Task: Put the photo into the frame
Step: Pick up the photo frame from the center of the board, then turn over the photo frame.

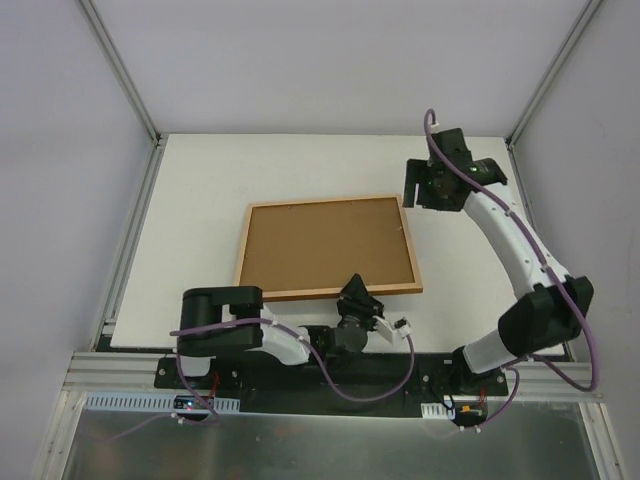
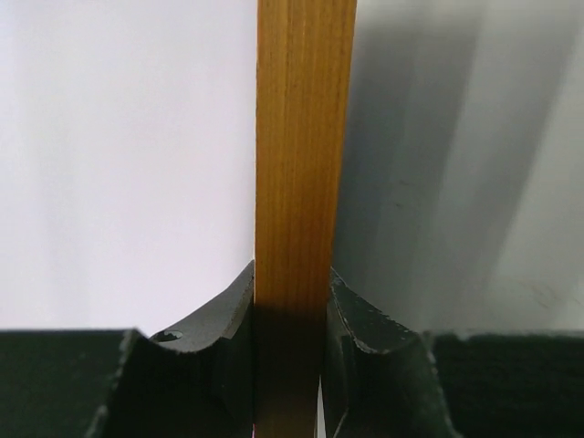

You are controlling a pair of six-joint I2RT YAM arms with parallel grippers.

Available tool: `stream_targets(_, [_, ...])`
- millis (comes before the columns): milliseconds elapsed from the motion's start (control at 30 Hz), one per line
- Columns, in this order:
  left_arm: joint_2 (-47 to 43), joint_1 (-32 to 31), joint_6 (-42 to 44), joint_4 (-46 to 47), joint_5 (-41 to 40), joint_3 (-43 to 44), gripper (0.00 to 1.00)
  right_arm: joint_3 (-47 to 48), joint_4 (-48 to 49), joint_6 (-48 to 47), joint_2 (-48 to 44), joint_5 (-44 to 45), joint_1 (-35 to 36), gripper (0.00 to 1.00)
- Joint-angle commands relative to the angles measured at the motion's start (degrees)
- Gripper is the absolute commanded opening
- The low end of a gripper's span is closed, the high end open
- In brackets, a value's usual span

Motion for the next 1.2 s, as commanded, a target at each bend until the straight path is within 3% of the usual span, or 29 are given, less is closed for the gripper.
stream_targets(0, [-10.6,1.8,-9.2,-9.7,-2.8,8.9,0.00,3.3,-0.6,-0.1,-10.0,1.2,-2.4,0.78])
stream_targets(200, [-18.4,7.4,-34.8,-59.8,8.0,30.4,0.00,2.0,1.3,1.9,-19.6,5.1,-6.9,0.81])
stream_targets(433, [-21.7,17.0,-51.3,-80.8,22.5,50.9,0.00,-2.4,4.6,3.6,-26.1,4.1,-11.5,0.81])
stream_targets(633, [-22.7,22.3,-57.3,-84.8,28.0,60.4,0.00,-4.0,5.3,4.3,-26.7,2.8,-12.1,0.81])
stream_targets(867, [-25.4,30.3,-70.3,-84.8,39.0,67.3,0.00,-7.0,6.8,4.8,-26.2,1.4,-12.2,0.81])
stream_targets(1167, [-26.4,49.5,-94.5,-85.8,61.4,68.9,0.00,-12.8,9.6,5.4,-26.0,-0.8,-12.2,0.80])
